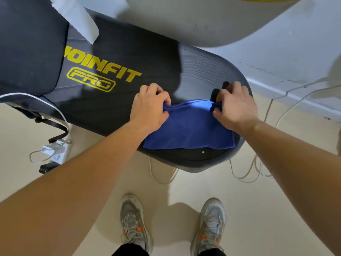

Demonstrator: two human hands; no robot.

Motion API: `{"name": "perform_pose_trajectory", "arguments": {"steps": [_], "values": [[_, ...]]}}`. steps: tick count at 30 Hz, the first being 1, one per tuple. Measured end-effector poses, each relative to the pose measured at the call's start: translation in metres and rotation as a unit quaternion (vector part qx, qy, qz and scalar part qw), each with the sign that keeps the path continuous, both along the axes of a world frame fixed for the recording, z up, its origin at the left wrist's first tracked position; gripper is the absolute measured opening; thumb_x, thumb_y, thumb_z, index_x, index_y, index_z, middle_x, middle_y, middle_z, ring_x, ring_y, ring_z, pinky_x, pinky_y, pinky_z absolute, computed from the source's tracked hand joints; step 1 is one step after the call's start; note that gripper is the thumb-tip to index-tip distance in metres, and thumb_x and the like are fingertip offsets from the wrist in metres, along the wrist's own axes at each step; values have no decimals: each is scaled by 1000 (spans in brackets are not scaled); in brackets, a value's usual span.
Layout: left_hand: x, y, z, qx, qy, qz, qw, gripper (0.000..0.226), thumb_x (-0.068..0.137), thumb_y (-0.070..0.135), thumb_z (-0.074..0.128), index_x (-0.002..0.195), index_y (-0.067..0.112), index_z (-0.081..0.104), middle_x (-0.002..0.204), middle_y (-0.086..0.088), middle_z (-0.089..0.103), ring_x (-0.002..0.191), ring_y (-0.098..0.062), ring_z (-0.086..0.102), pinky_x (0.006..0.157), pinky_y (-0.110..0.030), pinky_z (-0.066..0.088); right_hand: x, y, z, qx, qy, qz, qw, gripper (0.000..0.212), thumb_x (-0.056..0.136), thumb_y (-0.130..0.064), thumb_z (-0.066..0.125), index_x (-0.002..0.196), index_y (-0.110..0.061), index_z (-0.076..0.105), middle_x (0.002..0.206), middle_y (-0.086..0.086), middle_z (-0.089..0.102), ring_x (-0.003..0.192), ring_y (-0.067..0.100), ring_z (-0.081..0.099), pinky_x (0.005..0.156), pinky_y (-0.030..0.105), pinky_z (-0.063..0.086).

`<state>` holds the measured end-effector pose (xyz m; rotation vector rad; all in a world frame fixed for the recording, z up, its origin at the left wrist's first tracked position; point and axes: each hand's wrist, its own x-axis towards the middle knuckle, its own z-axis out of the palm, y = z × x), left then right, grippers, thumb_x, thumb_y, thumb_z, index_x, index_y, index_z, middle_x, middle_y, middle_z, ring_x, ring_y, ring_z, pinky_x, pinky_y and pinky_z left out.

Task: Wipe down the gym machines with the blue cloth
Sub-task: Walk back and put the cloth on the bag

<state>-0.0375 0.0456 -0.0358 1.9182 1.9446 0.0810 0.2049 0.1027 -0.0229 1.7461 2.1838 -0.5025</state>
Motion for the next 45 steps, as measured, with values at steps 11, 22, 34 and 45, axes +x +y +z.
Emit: {"name": "perform_pose_trajectory", "arguments": {"steps": [11,22,34,45], "values": [[-42,-24,69,-50,87,-111,989,27,84,43,68,75,33,44,96,11,58,100,-16,50,83,-34,46,8,-5,51,-80,34,0,996,16,93,-28,64,107,-35,67,106,3,68,83,25,56,70,31,44],[-50,-12,168,38,7,2,999,18,85,27,70,91,25,53,86,4,63,81,-22,58,68,-38,49,-9,14,160,42,85,-44,995,23,87,-15,59,104,-27,68,106,7,61,100,36,59,75,38,48],[-45,-133,7,-41,50,-45,997,10,87,12,66,95,17,63,86,-5,57,78,-26,54,57,-42,47,7,-112,29,-45,-24,47,998,38,86,-11,50,117,-30,62,111,3,57,104,27,51,87,37,44],[-58,-77,34,-50,51,24,997,16,92,38,56,105,27,58,100,4,57,98,-21,56,74,-38,49,-70,-138,24,-10,66,83,994,24,88,-19,54,109,-21,66,105,4,59,95,28,54,77,38,41]]}}
